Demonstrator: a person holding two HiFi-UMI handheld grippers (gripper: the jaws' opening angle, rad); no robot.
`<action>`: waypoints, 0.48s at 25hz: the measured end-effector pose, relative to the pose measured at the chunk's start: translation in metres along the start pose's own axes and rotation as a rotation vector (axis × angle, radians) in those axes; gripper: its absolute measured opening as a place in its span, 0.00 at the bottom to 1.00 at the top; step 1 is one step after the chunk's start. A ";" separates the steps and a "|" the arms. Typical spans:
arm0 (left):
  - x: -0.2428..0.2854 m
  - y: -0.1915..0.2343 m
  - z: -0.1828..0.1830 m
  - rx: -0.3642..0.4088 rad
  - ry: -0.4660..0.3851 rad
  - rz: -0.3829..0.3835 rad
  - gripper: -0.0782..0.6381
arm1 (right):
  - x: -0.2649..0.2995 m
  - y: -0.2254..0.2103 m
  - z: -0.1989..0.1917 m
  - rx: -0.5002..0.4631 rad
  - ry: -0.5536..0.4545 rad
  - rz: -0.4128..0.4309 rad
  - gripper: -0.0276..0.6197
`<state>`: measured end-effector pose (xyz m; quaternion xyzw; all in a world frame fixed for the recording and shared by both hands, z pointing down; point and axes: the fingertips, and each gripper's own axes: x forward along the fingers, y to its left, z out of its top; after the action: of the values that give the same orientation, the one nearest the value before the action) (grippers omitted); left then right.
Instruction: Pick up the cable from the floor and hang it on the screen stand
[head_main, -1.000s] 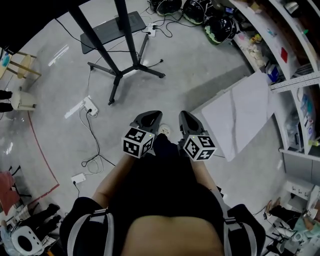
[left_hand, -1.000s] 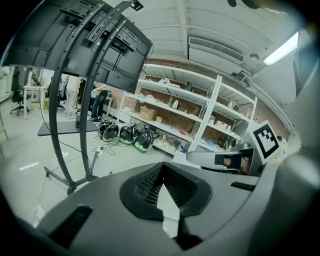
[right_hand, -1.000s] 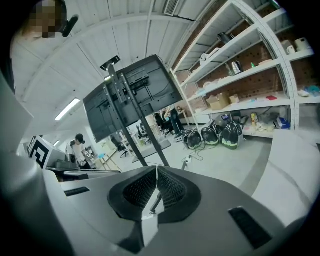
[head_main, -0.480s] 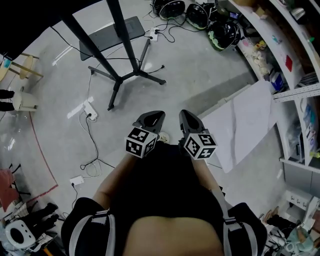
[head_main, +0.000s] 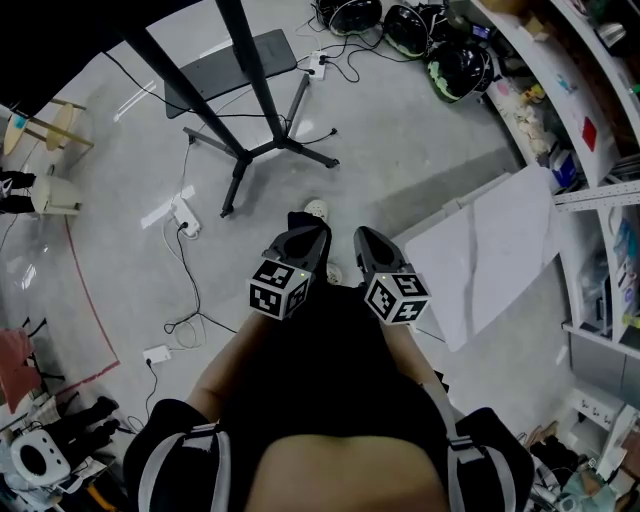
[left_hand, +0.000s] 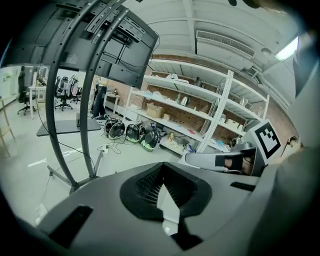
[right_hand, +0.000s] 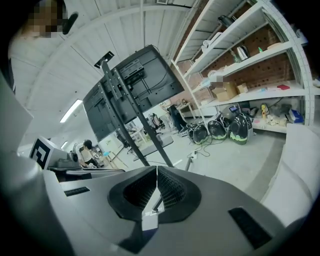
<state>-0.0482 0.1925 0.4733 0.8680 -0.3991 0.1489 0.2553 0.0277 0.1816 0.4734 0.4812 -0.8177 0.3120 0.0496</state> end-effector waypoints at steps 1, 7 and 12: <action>0.004 0.001 0.001 0.002 0.002 -0.001 0.12 | 0.001 -0.005 0.001 0.004 -0.001 -0.006 0.08; 0.035 0.007 0.020 0.001 0.018 -0.032 0.12 | 0.013 -0.035 0.016 0.052 -0.014 -0.061 0.08; 0.069 0.021 0.050 0.018 0.024 -0.053 0.12 | 0.041 -0.058 0.044 0.058 -0.014 -0.076 0.08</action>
<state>-0.0170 0.1102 0.4707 0.8787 -0.3715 0.1560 0.2560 0.0630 0.1065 0.4809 0.5151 -0.7899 0.3301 0.0419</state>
